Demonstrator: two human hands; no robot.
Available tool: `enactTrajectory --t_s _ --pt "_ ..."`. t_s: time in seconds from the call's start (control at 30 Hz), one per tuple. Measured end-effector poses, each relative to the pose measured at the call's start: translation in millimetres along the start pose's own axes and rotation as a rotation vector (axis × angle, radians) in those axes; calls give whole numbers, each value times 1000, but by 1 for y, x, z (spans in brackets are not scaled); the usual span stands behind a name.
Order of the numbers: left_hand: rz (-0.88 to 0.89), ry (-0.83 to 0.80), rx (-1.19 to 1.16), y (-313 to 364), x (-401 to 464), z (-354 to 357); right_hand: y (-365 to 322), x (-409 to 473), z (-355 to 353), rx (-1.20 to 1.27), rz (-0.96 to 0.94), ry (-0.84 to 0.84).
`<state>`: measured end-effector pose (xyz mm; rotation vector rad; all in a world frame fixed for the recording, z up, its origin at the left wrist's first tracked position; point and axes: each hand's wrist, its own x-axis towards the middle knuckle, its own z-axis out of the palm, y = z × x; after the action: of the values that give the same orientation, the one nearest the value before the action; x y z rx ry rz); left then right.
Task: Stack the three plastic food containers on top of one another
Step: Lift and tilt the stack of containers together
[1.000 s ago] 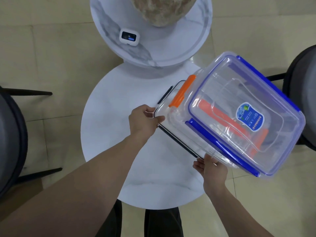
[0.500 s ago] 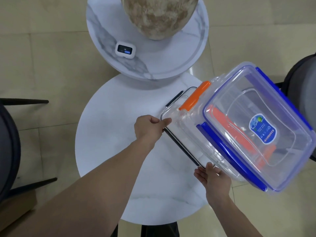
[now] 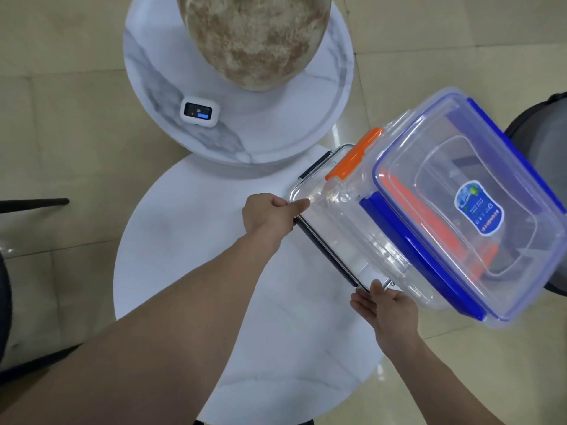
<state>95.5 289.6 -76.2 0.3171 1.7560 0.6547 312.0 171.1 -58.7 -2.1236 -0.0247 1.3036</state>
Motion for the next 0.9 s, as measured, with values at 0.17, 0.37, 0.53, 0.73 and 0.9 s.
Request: enactTrajectory --t_s 0.17,0.37,0.53,0.73,0.9 --pt "17 3 21 15 9 8 -15 6 7 11 15 -6" --pt "36 19 34 33 21 17 -33 13 19 15 -7 -19" --pt "27 9 33 40 27 22 -40 18 22 -7 -8 -24" --pt "11 -12 -3 45 30 25 -44 18 23 -17 -1 -27" --pt "-1 -28 -7 44 31 26 -45 17 23 -23 -11 -23"
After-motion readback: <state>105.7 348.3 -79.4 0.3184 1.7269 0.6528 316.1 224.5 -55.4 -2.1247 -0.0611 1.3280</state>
